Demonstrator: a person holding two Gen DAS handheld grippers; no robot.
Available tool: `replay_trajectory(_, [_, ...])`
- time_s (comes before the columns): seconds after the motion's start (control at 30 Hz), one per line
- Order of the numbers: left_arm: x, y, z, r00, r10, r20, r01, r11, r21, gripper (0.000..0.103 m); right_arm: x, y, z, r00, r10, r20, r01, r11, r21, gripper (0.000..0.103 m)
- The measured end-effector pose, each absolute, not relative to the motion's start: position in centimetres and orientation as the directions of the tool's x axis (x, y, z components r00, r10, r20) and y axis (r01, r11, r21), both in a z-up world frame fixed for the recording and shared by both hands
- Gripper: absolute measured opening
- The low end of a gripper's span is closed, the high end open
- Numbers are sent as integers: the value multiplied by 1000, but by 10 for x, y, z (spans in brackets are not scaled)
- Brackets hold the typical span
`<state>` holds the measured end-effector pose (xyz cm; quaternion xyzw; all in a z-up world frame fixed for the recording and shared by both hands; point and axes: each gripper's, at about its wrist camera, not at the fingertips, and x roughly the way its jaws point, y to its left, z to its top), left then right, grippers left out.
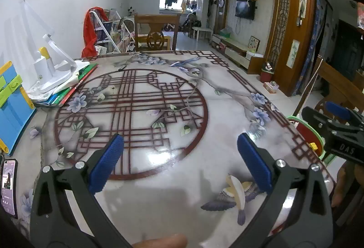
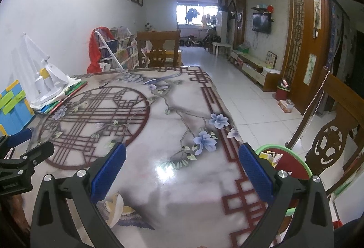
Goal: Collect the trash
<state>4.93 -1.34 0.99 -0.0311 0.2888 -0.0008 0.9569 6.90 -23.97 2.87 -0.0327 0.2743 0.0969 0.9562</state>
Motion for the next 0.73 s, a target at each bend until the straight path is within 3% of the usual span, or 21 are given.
replay_trajectory(0.73, [48,-17,13,841,-3,-542,-32,998,-56,98,69,-240,29,831,165,-531,-202,979,-12,96])
